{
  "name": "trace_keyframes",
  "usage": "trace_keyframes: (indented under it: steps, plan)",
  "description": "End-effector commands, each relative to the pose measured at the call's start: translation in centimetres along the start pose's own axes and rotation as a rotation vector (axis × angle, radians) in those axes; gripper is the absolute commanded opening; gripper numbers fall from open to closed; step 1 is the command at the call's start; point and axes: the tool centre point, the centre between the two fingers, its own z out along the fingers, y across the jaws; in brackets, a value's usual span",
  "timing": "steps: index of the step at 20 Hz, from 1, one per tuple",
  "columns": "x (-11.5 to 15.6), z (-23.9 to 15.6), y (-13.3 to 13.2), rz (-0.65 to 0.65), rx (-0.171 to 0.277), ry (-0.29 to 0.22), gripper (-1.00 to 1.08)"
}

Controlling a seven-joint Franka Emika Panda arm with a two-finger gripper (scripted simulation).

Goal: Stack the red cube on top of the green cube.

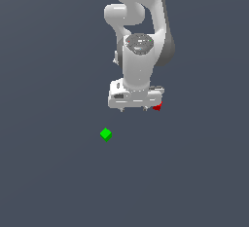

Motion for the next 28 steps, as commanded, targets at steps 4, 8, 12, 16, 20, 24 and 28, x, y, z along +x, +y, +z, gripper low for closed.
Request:
trace_keyframes:
  steps: [4,8,12,16,20,24,28]
  plan:
    - [-0.1,0.1,-0.1,0.004,0.0,0.0,1.0]
    - [-0.7,0.5,-0.6,0.02,0.0,0.001,1.0]
    - [-1.8,1.1,-1.4,0.051,-0.001,0.002,1.0]
    - [-3.3,2.1,-2.7,0.094,-0.001,0.004,1.0]
    - [-5.1,3.4,-4.4,0.149,-0.002,0.007,1.0]
    - [-6.9,4.8,-6.5,0.21,-0.003,0.01,1.0]
    - [-8.5,6.2,-8.6,0.268,-0.003,0.012,1.0]
